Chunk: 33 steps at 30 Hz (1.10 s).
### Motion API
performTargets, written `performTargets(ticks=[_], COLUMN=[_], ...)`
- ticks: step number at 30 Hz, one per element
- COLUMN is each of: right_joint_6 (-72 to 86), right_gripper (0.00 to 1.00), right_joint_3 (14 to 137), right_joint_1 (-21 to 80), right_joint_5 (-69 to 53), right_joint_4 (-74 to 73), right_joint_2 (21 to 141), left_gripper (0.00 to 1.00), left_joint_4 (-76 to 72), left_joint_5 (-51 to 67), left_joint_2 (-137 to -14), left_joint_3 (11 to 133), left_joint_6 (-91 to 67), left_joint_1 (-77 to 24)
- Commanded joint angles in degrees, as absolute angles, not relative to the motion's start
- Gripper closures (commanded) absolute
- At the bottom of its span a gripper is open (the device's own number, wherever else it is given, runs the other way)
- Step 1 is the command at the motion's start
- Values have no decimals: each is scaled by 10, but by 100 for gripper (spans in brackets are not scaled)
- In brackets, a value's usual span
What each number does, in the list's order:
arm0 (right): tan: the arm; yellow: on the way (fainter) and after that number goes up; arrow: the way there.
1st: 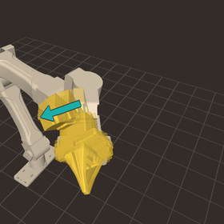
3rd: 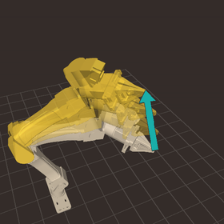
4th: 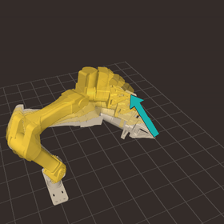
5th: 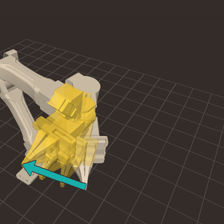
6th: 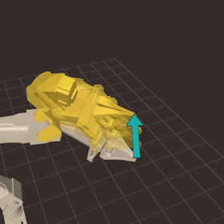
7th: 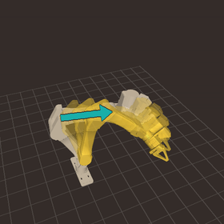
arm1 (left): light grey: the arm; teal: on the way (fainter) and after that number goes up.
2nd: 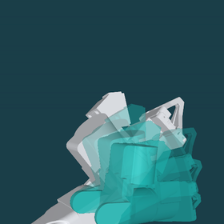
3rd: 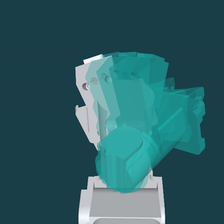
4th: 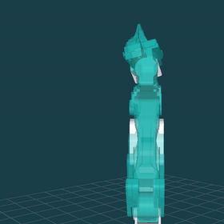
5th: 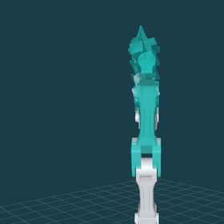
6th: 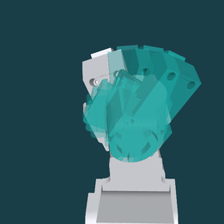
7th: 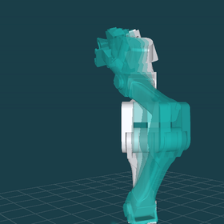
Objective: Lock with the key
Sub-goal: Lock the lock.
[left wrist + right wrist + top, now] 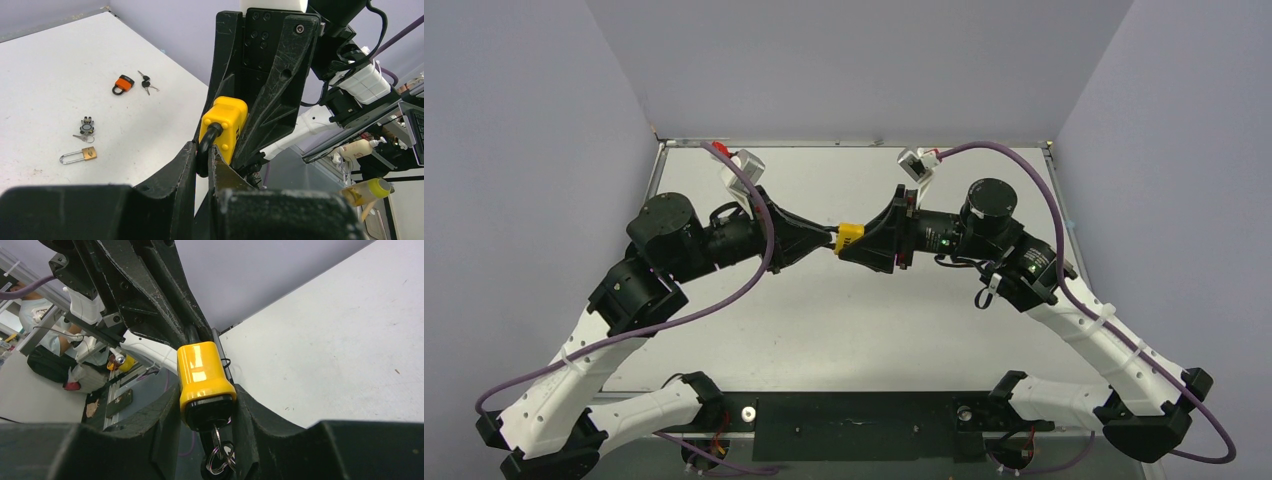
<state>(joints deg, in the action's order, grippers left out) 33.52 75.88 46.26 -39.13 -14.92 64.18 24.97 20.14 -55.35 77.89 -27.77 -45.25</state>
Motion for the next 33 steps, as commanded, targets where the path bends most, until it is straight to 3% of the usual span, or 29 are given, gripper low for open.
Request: performTargets(ticks=[1,11,16,17,20,24,30,33], right_joint_6=[321,312,297,294,282,278,369,413], right_gripper=[100,100,100,97,69,45,23,22], right_joint_3=[792,820,828,825,804,762,679,634], right_joint_1=[507,482,477,477,473,438,340,295], right_joint_5=[-368,-386,-388,-388,-378,-389,-460,-486], right_joint_4=[4,2,-21,-20,-19,-9,108,179], right_joint_2=[689,708,705,702,679,640,589,574], left_gripper=[100,100,100,100,100,100,100,100], left_joint_4=[253,269,305,308,312,306,302,294], left_joint_5=[326,298,223,211,170,172,192,198], left_joint_2=[-624,-643,-633,-631,-622,-607,-600,-598], left_joint_3=[776,782,807,811,822,826,833,839], left_joint_6=[-322,-314,-300,-299,-299,-317,-318,-317], left_joint_1=[-516,-564,-554,-550,-519,-451,-392,-385])
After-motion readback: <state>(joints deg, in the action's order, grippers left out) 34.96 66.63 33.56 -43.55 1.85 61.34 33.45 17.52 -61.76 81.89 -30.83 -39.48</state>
